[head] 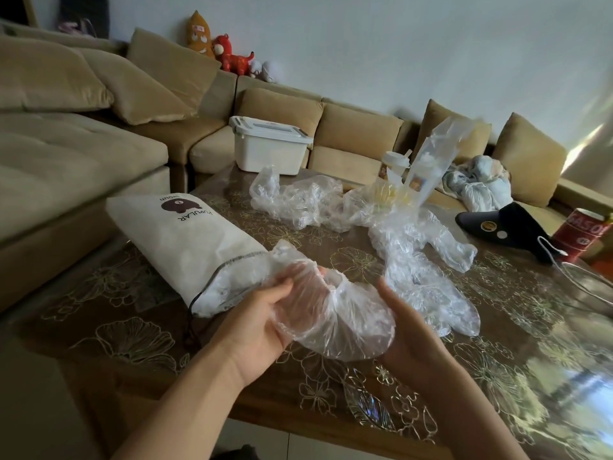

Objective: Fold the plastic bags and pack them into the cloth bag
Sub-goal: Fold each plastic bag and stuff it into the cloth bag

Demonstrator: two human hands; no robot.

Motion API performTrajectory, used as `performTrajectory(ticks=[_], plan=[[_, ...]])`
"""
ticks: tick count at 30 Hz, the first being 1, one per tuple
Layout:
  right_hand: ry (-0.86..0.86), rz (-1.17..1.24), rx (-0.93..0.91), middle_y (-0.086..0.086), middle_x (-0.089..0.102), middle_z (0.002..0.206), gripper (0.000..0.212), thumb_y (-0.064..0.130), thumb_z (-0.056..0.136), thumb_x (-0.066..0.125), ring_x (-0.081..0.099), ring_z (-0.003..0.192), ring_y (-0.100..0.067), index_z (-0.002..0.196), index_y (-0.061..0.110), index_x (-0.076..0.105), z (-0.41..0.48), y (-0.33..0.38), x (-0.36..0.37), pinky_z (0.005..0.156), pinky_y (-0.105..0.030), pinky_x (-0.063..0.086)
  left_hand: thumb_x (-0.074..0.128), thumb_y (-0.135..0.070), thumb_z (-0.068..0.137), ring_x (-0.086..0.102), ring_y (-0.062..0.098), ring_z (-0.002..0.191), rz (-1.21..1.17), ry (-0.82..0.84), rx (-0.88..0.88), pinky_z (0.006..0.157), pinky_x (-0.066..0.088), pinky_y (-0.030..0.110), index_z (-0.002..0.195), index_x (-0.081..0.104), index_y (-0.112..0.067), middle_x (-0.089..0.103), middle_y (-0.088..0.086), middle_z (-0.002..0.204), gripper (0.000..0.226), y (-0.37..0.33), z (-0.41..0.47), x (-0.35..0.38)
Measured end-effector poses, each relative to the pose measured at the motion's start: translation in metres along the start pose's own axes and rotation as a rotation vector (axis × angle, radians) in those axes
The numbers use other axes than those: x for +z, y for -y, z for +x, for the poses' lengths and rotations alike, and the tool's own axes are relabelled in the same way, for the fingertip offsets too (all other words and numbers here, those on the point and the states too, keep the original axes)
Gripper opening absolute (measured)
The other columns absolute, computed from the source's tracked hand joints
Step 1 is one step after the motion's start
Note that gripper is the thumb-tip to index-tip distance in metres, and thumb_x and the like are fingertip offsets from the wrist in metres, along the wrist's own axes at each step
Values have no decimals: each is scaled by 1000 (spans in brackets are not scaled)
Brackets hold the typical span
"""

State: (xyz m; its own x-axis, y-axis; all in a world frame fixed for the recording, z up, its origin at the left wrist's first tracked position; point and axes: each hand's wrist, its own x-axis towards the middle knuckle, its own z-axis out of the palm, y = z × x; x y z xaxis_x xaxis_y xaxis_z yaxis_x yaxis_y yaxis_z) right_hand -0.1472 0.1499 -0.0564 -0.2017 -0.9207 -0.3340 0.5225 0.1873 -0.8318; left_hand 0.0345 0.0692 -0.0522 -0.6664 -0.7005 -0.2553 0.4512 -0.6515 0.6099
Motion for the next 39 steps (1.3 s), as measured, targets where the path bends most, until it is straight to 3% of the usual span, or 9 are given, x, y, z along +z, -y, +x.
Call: performTrajectory(ticks=[3,8,17,24,26,29,31,34,39], plan=[[163,-17,79,-21,59,125,60,38,78,71,60,109,-36,125,4,59,-2,7,3,91,-50,50,58,-10,74,66,21,86,76,42,4,76,54,30,105,70,-7,69,14,106,34,-3,-4,-2],[12,-336,-77,-18,69,90,27,6,76,68,67,78,-29,99,-7,61,-1,8,-1,70,-36,58,63,-37,82,64,35,103,414,71,-42,85,52,43,113,67,-9,68,17,111,41,-9,-9,-10],[7,-526,-150,-7,70,80,16,10,92,51,67,73,-18,96,-1,62,-14,8,-11,65,-25,56,56,-15,94,69,29,83,816,-341,44,84,54,48,87,73,-17,73,8,87,18,3,2,-9],[-187,-728,-236,-7,70,83,23,-1,92,50,64,72,-15,91,11,70,-5,-2,-27,61,-21,51,49,-3,94,64,27,60,677,-467,-70,46,55,28,94,62,-2,69,18,81,13,11,15,-17],[-266,-888,-288,-3,68,87,20,0,91,53,62,77,-14,97,12,68,-1,-4,-29,61,-17,50,51,-7,93,66,26,62,881,-498,28,51,57,32,91,58,-5,70,13,80,7,12,12,-16],[-495,-1250,-487,0,60,111,30,1,91,54,59,94,-12,118,13,60,1,-9,-33,78,-20,50,50,-18,94,61,13,95,1675,-518,443,71,48,21,117,52,-18,59,0,110,22,16,2,-11],[-602,-1436,-781,-4,59,114,33,-7,87,54,57,97,-16,115,8,62,-4,-12,-31,82,-27,49,44,-19,97,47,3,113,1778,-327,697,85,36,11,131,48,-21,50,-7,128,34,19,-1,-7],[-381,-1510,-1027,4,62,110,30,-4,88,50,60,97,-8,111,8,63,-8,-21,-20,86,-28,53,35,-20,101,24,-3,135,1738,-21,662,106,10,8,140,41,-25,34,-14,148,39,29,6,-4],[-55,-1815,-653,9,20,152,52,37,97,32,4,139,-2,147,22,27,10,-34,-26,114,-19,-6,15,-38,102,-20,5,139,2056,48,365,110,-16,25,149,-4,-26,-14,-8,157,52,40,24,-20]])
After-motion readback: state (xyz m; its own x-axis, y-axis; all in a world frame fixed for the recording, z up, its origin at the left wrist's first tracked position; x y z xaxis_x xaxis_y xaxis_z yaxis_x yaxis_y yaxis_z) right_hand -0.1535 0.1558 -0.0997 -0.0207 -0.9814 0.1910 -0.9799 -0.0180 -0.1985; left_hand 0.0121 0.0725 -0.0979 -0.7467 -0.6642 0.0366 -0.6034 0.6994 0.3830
